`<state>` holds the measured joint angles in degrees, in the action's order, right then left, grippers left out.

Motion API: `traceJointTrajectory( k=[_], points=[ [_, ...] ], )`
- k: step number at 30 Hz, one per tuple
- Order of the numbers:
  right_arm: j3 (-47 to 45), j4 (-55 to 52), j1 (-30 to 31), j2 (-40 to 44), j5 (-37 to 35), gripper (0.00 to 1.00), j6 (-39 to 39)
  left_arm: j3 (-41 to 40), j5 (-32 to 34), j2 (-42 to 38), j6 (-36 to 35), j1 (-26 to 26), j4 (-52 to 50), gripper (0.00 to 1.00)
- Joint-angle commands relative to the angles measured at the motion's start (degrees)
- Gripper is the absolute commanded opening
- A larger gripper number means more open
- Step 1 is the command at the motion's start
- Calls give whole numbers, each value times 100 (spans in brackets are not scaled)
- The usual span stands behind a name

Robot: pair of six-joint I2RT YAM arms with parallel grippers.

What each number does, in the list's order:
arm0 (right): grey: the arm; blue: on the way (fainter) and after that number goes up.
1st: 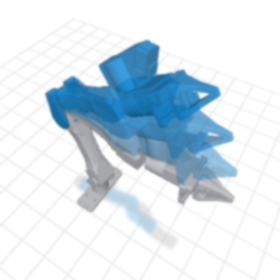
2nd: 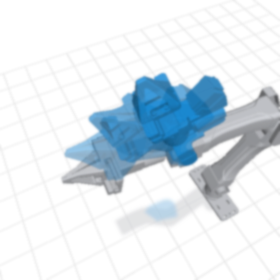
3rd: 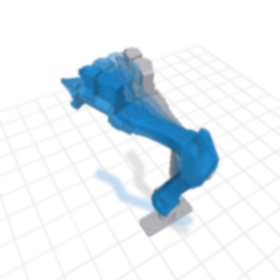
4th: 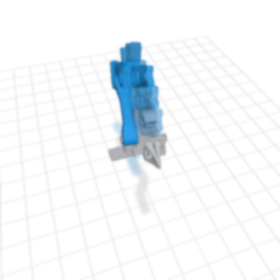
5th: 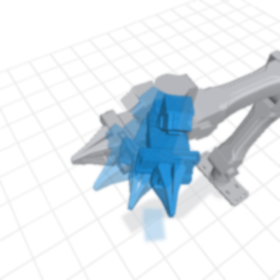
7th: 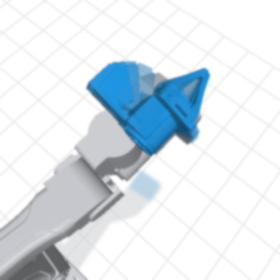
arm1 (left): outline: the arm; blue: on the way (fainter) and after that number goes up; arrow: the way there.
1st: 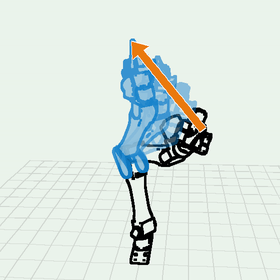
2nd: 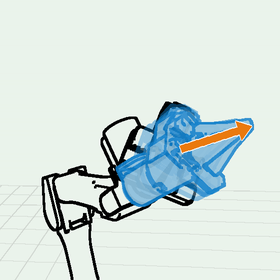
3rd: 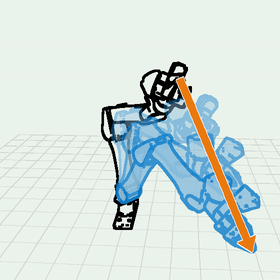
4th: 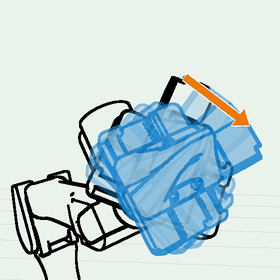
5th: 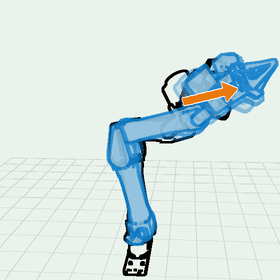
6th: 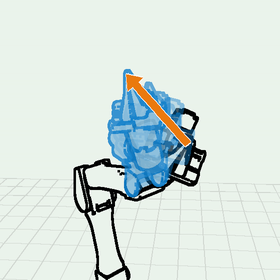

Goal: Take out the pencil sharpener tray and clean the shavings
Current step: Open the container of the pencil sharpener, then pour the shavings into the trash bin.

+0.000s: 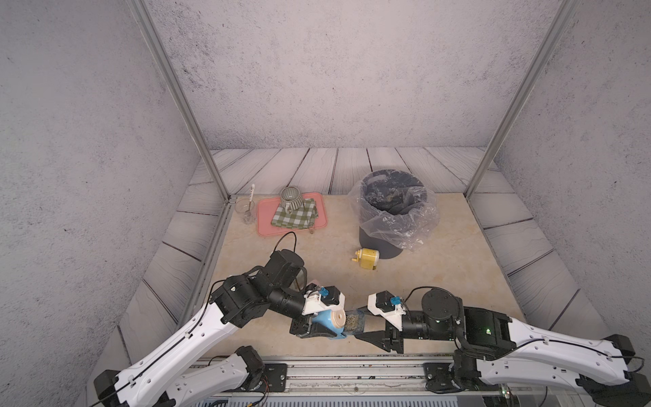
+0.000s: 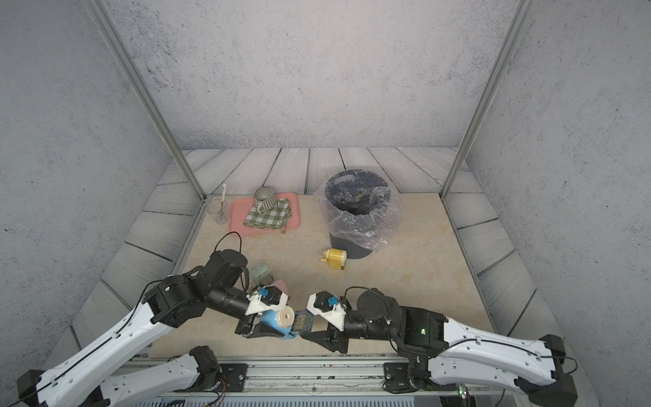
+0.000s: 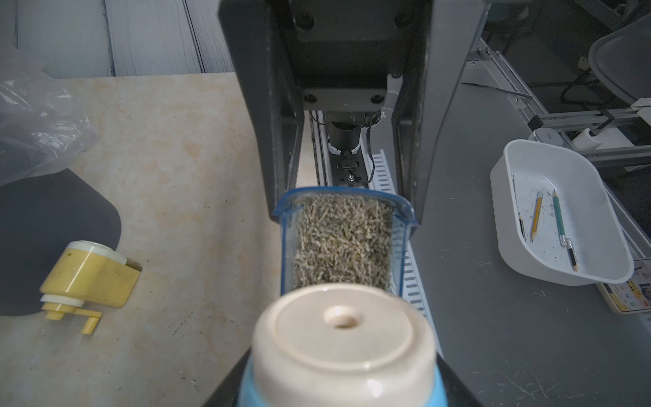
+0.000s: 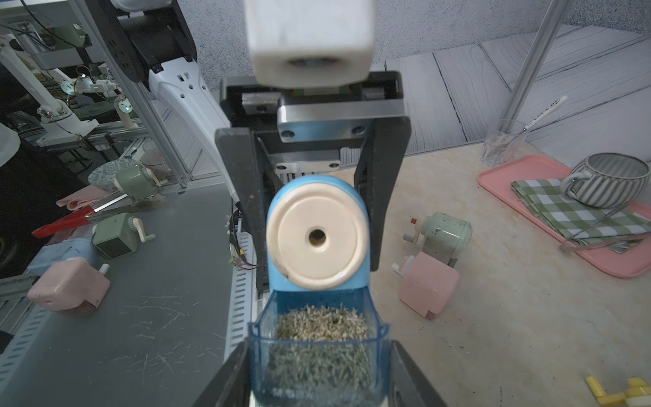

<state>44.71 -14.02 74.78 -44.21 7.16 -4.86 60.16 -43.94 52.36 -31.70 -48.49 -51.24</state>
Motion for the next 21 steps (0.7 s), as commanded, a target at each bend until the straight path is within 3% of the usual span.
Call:
traceJointTrajectory(
  k=[1,13,21],
  points=[
    [-27,-274,-93,248,-370,29,92,39,-111,-103,-94,-3,-274,0],
    [-147,-927,-109,951,-856,29,171,-69,0,-85,-157,-3,-341,0],
    [71,-1386,-122,940,-1413,28,262,-158,26,-77,-178,0,-285,0]
  ],
)
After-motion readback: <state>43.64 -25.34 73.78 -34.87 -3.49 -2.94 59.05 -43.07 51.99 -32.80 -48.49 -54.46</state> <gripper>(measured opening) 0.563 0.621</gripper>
